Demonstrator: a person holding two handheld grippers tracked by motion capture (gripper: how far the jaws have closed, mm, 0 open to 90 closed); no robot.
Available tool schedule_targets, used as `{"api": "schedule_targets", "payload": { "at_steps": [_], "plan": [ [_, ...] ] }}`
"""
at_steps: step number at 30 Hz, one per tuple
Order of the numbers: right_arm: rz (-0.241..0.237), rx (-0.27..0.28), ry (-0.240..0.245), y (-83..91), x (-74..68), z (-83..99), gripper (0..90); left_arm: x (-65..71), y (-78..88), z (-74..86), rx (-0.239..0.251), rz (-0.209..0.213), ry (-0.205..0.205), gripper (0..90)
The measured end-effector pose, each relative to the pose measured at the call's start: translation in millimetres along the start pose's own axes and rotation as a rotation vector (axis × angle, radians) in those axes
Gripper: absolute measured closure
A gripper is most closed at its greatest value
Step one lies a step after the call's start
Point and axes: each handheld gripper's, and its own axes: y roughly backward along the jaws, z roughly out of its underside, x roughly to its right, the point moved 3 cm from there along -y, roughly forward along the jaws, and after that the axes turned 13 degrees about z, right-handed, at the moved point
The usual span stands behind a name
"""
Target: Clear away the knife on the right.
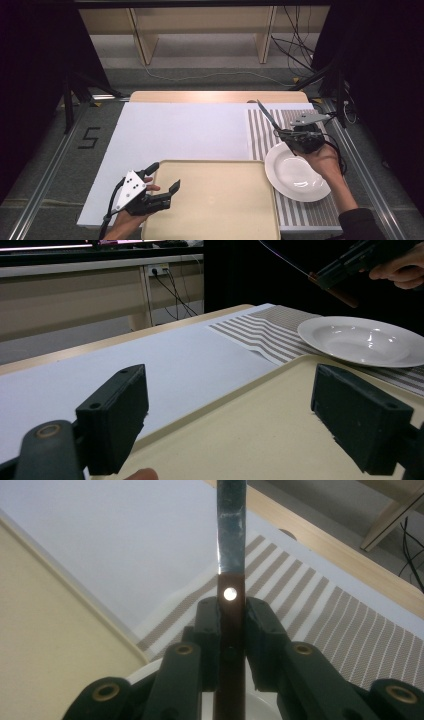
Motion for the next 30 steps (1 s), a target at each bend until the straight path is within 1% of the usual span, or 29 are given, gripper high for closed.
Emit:
{"api": "schedule_targets", "payload": {
  "at_steps": [4,5,6,8,9,11,12,13,15,16,17,18,19,20,21,22,23,27,30],
  "plan": [
    [-0.025,0.014,-0.005,5.4,-9.6,1.6,77.7,0.2,0.2,-0.3,0.0,0.0,-0.003,15.0],
    [-0.025,0.014,-0.005,5.4,-9.6,1.6,77.7,0.2,0.3,-0.3,0.0,0.0,-0.004,15.0],
    [-0.037,0.021,-0.005,9.1,-14.2,2.5,77.7,0.2,0.3,-0.3,0.0,0.0,-0.004,15.0],
    [-0.042,0.024,-0.001,11.0,-16.3,3.0,77.7,0.2,0.3,-0.2,0.0,0.0,-0.003,15.0],
    [-0.056,0.028,-0.003,14.3,-20.9,4.7,77.7,0.2,0.2,-0.2,0.0,0.0,-0.004,15.0],
    [-0.066,0.026,-0.005,16.5,-25.8,7.3,77.7,0.4,0.1,-0.2,0.0,0.0,-0.004,15.0],
    [-0.066,0.026,-0.005,16.5,-25.8,7.3,77.7,0.4,0.1,-0.2,0.0,0.0,-0.004,15.0],
    [-0.083,0.024,-0.014,18.5,-30.3,10.4,77.7,0.5,0.2,-0.2,-0.001,0.0,-0.005,15.0],
    [-0.106,0.023,-0.023,20.9,-34.2,13.3,77.7,0.3,0.3,-0.2,-0.001,0.0,-0.005,15.0],
    [-0.106,0.023,-0.023,20.9,-34.2,13.3,77.7,0.3,0.3,-0.2,-0.001,0.0,-0.005,15.0],
    [-0.125,0.016,-0.035,23.6,-38.8,15.7,77.7,0.2,0.3,-0.1,-0.001,-0.001,-0.004,15.0],
    [-0.125,0.016,-0.035,23.6,-38.8,15.7,77.7,0.2,0.3,-0.1,-0.001,-0.001,-0.004,15.0],
    [-0.14,-0.006,-0.038,26.2,-44.1,18.4,77.7,0.2,0.3,0.0,-0.001,-0.001,-0.004,15.0],
    [-0.14,-0.006,-0.038,26.2,-44.1,18.4,77.7,0.4,0.3,0.0,-0.002,-0.001,-0.005,15.0],
    [-0.158,-0.023,-0.045,28.4,-49.7,22.2,77.7,0.6,0.4,-0.1,-0.002,0.0,-0.005,15.0],
    [-0.166,-0.03,-0.046,29.6,-52.7,24.2,77.7,0.9,0.3,-0.3,0.003,-0.001,-0.003,15.0],
    [-0.173,-0.033,-0.043,30.7,-55.5,26.1,77.7,0.6,0.7,-0.2,-0.002,-0.001,-0.005,15.1],
    [-0.19,-0.048,-0.041,34.2,-64.1,31.2,77.7,1.0,0.7,-0.2,-0.004,0.0,-0.007,15.0],
    [-0.198,-0.052,-0.041,36.6,-68.0,33.8,77.7,1.0,0.7,-0.1,-0.004,0.0,-0.007,15.0]
  ]
}}
